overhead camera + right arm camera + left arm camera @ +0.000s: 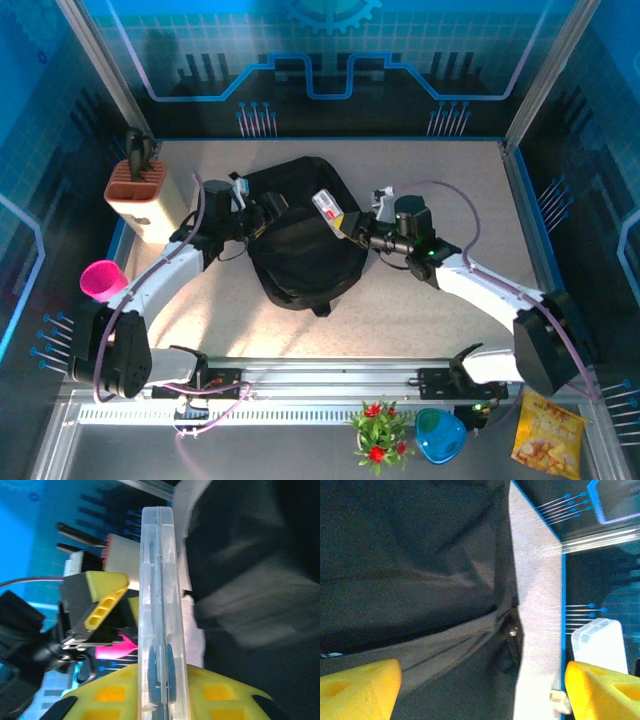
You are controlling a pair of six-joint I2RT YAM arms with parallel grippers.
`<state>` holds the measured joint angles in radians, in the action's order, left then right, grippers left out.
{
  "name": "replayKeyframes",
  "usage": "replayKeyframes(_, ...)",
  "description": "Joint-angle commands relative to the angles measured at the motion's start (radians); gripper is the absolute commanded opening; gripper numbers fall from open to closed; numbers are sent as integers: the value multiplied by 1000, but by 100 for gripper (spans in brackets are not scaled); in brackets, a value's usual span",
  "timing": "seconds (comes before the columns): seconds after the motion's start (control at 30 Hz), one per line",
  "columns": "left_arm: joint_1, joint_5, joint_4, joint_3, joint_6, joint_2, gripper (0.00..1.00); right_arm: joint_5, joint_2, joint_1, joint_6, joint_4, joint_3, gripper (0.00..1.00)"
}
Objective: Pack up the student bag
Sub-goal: Rotate the student bag at the center of the table.
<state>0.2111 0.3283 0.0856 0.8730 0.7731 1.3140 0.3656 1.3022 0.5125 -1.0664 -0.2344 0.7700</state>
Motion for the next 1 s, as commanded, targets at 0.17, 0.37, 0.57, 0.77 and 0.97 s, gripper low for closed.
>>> replayKeyframes(0.17, 6, -30, 152, 124, -229, 125, 84, -105, -47, -36, 194, 465, 20, 16)
replayKeyframes(0.37, 39, -39, 134, 181, -290, 239, 82, -110, 18, -62, 228, 498, 25, 16)
replayKeyframes(0.57, 88, -38, 155, 245, -361, 329, 80, -138, 111, -120, 290, 499, 47, 16)
replayKeyframes(0.77, 153, -23, 163, 262, -327, 353, 73, -191, 206, -185, 350, 507, 103, 16)
replayKeyframes(0.97, 251, -9, 121, 245, -300, 343, 67, -207, 270, -232, 381, 492, 166, 15)
